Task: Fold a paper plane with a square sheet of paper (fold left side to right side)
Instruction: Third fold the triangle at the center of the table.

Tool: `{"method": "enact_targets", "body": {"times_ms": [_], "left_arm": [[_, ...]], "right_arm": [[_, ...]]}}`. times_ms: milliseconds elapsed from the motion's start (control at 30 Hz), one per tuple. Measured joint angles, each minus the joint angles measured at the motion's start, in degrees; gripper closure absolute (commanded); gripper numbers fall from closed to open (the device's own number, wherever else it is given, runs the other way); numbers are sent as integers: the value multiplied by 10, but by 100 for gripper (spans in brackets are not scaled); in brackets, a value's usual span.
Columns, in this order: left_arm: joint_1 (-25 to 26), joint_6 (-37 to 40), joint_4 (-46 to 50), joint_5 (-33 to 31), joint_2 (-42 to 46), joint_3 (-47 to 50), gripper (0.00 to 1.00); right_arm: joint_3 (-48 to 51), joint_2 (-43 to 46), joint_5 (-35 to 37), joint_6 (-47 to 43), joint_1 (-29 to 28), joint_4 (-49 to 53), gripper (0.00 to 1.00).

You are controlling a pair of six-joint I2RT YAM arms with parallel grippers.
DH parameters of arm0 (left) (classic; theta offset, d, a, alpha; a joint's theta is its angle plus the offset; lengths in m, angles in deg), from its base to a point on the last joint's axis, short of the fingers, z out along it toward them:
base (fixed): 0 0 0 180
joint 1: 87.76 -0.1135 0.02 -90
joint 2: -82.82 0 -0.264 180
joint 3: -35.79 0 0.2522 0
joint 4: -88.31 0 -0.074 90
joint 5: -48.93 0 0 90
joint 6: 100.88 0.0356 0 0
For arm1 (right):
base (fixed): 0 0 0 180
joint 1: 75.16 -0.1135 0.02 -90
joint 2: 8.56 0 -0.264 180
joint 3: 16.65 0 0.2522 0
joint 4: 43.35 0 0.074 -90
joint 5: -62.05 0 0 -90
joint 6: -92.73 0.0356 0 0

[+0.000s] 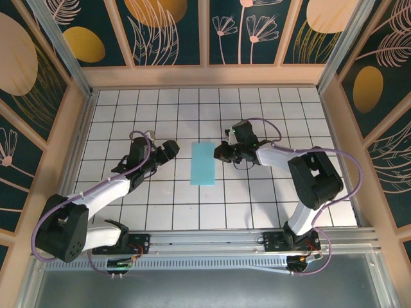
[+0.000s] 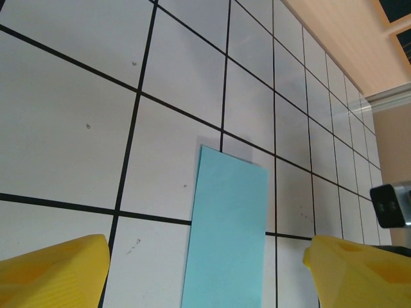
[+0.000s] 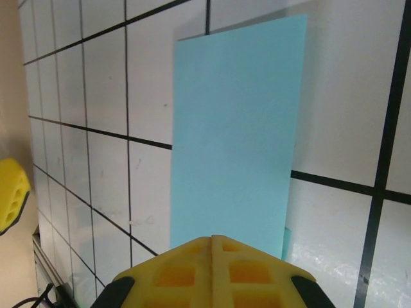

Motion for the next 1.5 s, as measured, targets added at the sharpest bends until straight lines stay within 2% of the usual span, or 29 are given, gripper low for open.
{"method": "enact_targets", "body": {"times_ms": [333,900,1033,1167,1400,1500], "left_arm": [[0,0,-6,17,-6,0,19],[0,0,-10,53,-45,0,20],[0,1,-10,61,-47,0,23],[0,-1,-16,78,-59,0,30],[0,-8,-36,136,-114,-4,45],[0,-10,-41,159,-141,-10,47]], "right_arm": [[-8,-47,2,7,0,-4,100],[-8,-78,2,5,0,-15,100],[-8,-82,4,3,0,-14,100],[-11,-84,7,-7,0,-12,100],[-19,-89,15,-22,-1,-7,100],[-19,-89,15,-23,-1,-7,100]]}}
